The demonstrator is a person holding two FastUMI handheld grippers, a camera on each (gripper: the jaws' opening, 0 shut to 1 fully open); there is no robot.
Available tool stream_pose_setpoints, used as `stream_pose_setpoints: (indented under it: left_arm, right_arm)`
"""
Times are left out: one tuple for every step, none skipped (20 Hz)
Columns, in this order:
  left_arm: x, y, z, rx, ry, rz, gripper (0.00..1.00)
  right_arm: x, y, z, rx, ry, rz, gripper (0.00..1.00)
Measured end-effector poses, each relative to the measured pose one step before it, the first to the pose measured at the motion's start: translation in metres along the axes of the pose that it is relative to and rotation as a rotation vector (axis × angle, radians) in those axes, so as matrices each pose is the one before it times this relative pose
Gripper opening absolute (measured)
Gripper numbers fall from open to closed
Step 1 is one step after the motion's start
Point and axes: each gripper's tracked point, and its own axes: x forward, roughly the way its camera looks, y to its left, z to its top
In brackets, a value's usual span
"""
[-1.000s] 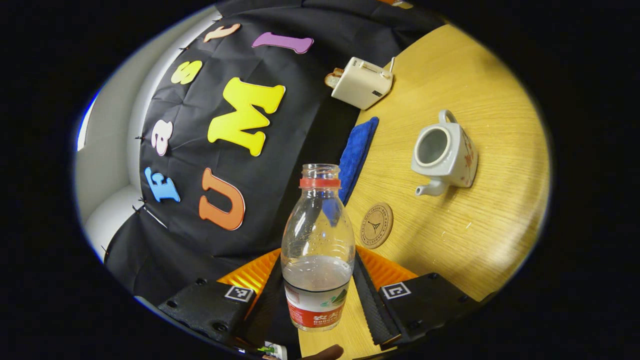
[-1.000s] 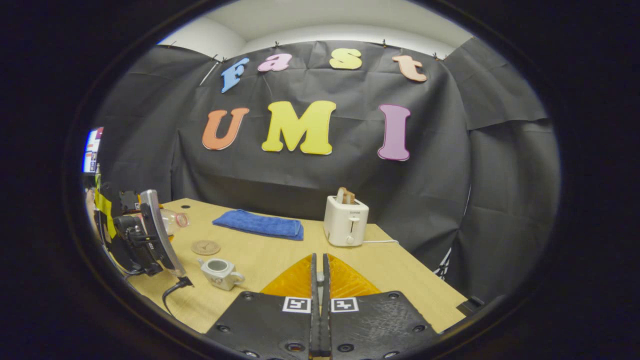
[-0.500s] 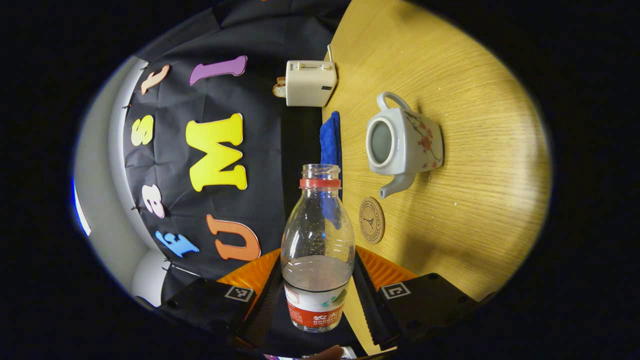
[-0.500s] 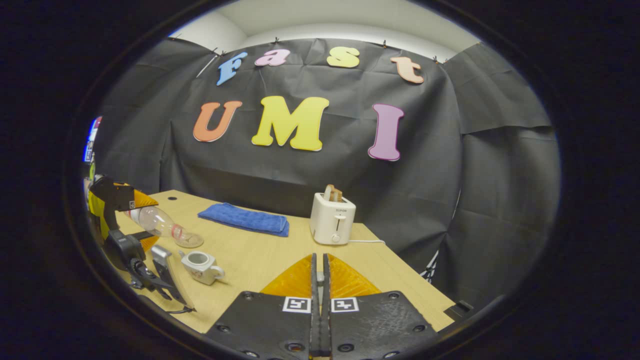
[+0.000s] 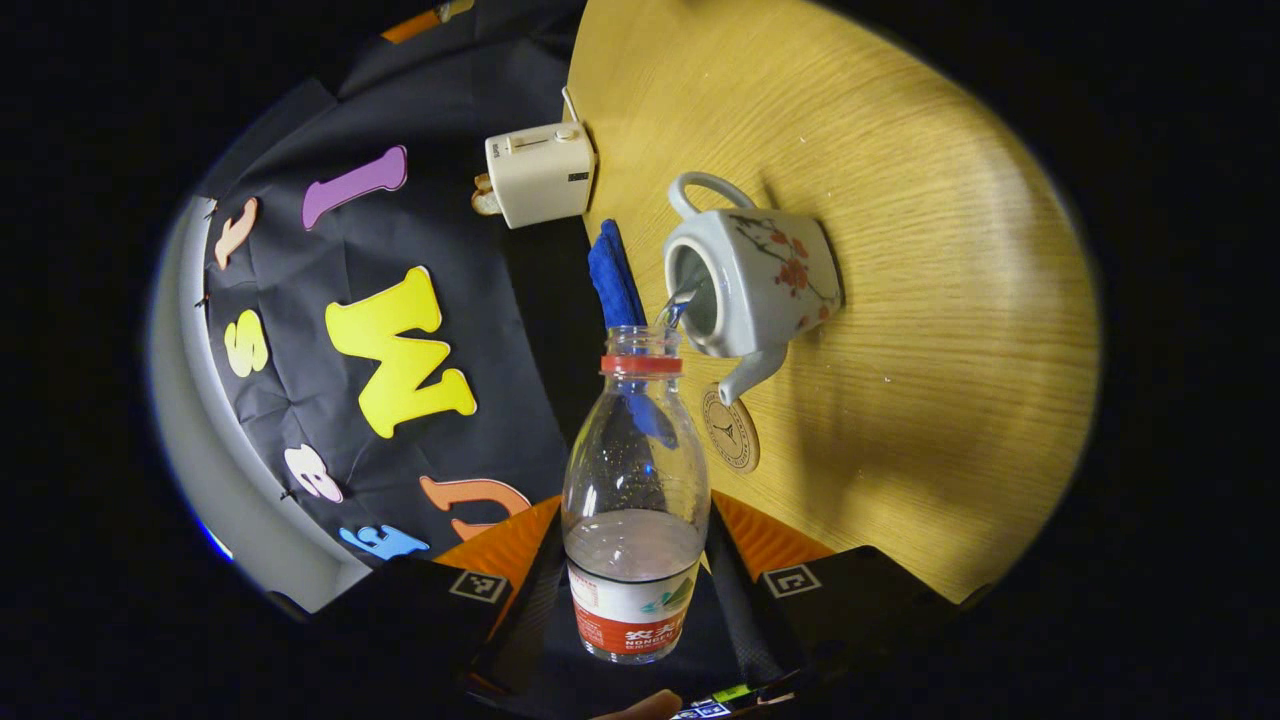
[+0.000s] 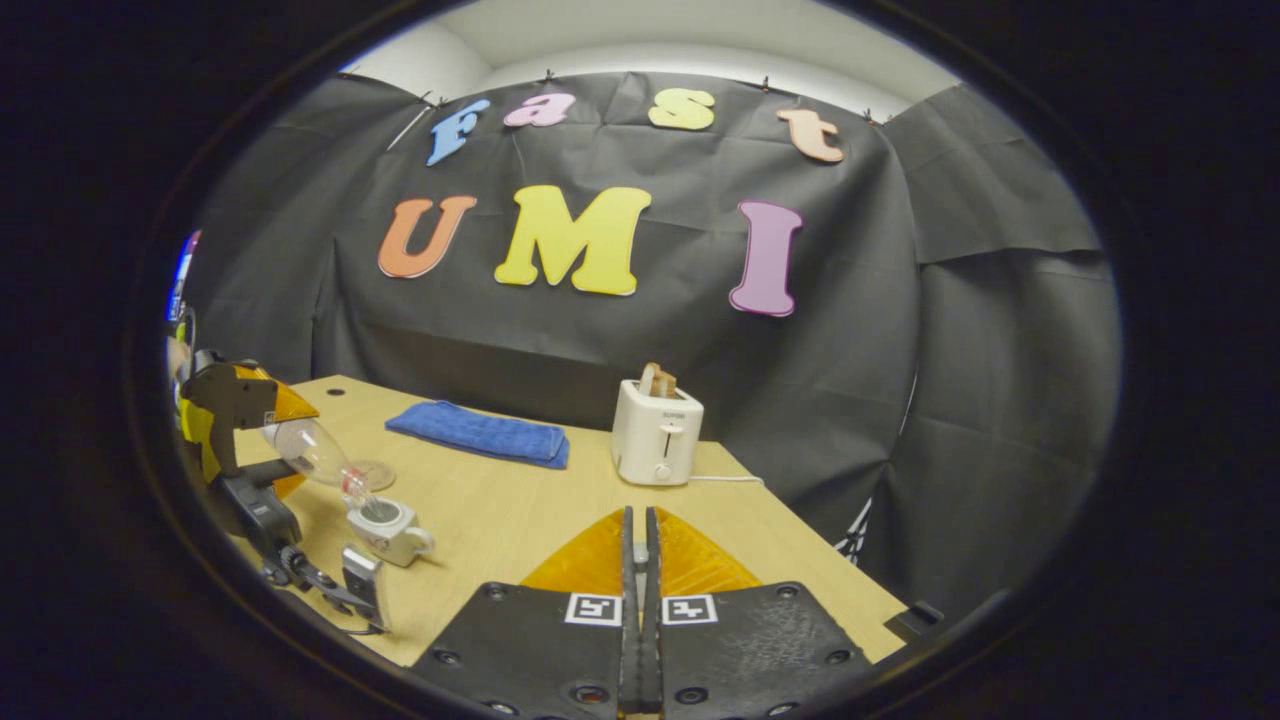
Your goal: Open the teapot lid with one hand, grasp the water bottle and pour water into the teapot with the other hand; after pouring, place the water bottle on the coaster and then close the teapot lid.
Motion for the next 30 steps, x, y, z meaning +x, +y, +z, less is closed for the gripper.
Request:
stream_pose_setpoints:
  left_arm:
    - [0.00004,0.00197,-0.00006,0.01875,0.00313,0.00683,0.77]
    - [0.00071,0.00529,0.00101,0.01926,0.00439,0.01029,0.77]
    - [-0.00056,0.00008,0.00066,0.00975,0.00172,0.00293,0.77]
    - [0.00057,-0.00007,0.00148,0.01090,0.00097,-0.00155,0.77]
    - [-0.00065,0.00192,0.00114,0.01331,0.00212,0.00281,0.77]
    - [-0.00254,0.00411,0.00349,0.03061,0.00115,0.00842,0.77]
    - [-0.00036,0.00458,-0.00062,0.02055,0.00205,0.00661,0.77]
    - [-0.00116,0.00065,0.00144,0.01489,0.00371,0.00177,0.77]
    - [-0.00108,0.00156,0.00158,0.01368,-0.00291,0.00058,0.77]
    - [-0.00088,0.00170,0.00177,0.01825,0.00152,-0.00298,0.77]
    - [-0.00093,0.00153,0.00093,0.01848,0.00046,-0.00140,0.77]
    - [-0.00203,0.00271,-0.00106,0.02798,0.00668,0.00208,0.77]
    - [-0.00025,0.00162,0.00005,0.01463,0.00215,0.00096,0.77]
    - [0.00037,0.00173,-0.00008,0.01143,0.00171,0.00002,0.77]
    - [-0.00022,0.00185,-0.00014,0.00918,0.00353,0.00197,0.77]
    - [-0.00043,0.00195,-0.00184,0.00819,0.00716,0.00073,0.77]
    - [0.00007,0.00103,0.00002,0.01166,0.00430,-0.00018,0.77]
    - [0.00012,0.00218,0.00090,0.01215,0.00014,-0.00082,0.77]
    - [-0.00043,0.00051,0.00150,0.00773,-0.00394,-0.00333,0.77]
    - [-0.00158,0.00036,-0.00001,0.00773,0.00193,-0.00377,0.77]
    - [-0.00006,0.00351,0.00211,0.01289,0.00291,0.00688,0.77]
    - [-0.00138,0.00094,0.00005,0.00778,0.00103,0.00264,0.77]
    - [0.00005,0.00044,0.00094,0.00496,0.00146,0.00081,0.77]
    - [-0.00064,-0.00070,0.00127,0.00507,-0.00177,0.00012,0.77]
    - [-0.00038,0.00038,0.00059,0.00601,-0.00079,-0.00059,0.77]
    - [-0.00015,0.00071,0.00057,0.00554,-0.00032,-0.00006,0.77]
    - [-0.00019,0.00086,-0.00020,-0.00098,0.00445,-0.00052,0.77]
    - [-0.00067,0.00040,0.00192,-0.00034,-0.00463,0.00423,0.77]
    - [-0.00007,-0.00165,-0.00071,0.00007,-0.00115,-0.00500,0.77]
    - [0.00080,0.00154,0.00058,0.00106,-0.00313,-0.00179,0.77]
  right_arm:
    - [0.00032,-0.00104,0.00067,-0.00092,-0.00200,-0.00476,0.00]
    - [-0.00050,-0.00031,0.00037,-0.00111,-0.00155,-0.00048,0.00]
    - [-0.00050,-0.00023,-0.00053,0.00010,0.00044,0.00169,0.00]
    - [0.00067,0.00067,-0.00025,-0.00128,0.00148,0.00143,0.00]
    - [-0.00010,-0.00095,0.00003,-0.00055,0.00097,-0.00153,0.00]
    - [0.00018,-0.00025,0.00021,-0.00213,-0.00037,0.00045,0.00]
    - [-0.00031,-0.00005,0.00048,-0.00145,0.00126,-0.00126,0.00]
    - [-0.00022,-0.00184,-0.00124,-0.00018,0.00097,-0.00040,0.00]
    - [0.00008,0.00065,0.00022,0.00157,-0.00026,0.00068,0.00]
    - [-0.00029,-0.00075,0.00057,0.00019,0.00025,-0.00053,0.00]
    - [-0.00005,-0.00159,-0.00080,-0.00134,0.00128,-0.00331,0.00]
    - [0.00001,-0.00184,0.00211,-0.00037,-0.00200,-0.00372,0.00]
    - [-0.00026,0.00020,-0.00104,-0.00063,-0.00094,0.00093,0.00]
    - [-0.00094,-0.00064,0.00137,0.00133,-0.00258,0.00029,0.00]
    - [0.00066,0.00052,0.00085,0.00186,-0.00109,0.00183,0.00]
    - [-0.00063,0.00003,-0.00048,0.00065,0.00096,0.00059,0.00]
    - [0.00050,0.00013,-0.00067,-0.00045,0.00065,0.00112,0.00]
    - [0.00016,-0.00025,-0.00036,-0.00069,0.00049,0.00012,0.00]
    - [-0.00060,-0.00035,0.00037,-0.00084,-0.00102,0.00097,0.00]
    - [-0.00096,0.00146,0.00162,-0.00325,-0.00322,0.00336,0.00]
    - [0.00025,0.00027,0.00011,-0.00150,-0.00160,0.00068,0.00]
    - [0.00041,0.00051,-0.00087,-0.00031,0.00179,0.00245,0.00]
    - [0.00037,0.00050,-0.00108,-0.00144,0.00303,0.00371,0.00]
    - [0.00037,0.00140,-0.00043,-0.00299,0.00192,0.00410,0.00]
    - [-0.00020,0.00011,0.00022,-0.00178,-0.00039,0.00042,0.00]
    - [-0.00046,0.00002,-0.00005,-0.00213,-0.00094,0.00088,0.00]
    - [0.00101,0.00081,0.00036,-0.00398,0.00076,-0.00026,0.00]
    - [0.00046,0.00026,-0.00082,-0.00604,0.00107,-0.00135,0.00]
    - [0.00035,-0.00012,-0.00089,-0.00488,0.00064,-0.00238,0.00]
    - [0.00083,0.00020,-0.00051,-0.00551,0.00105,-0.00159,0.00]
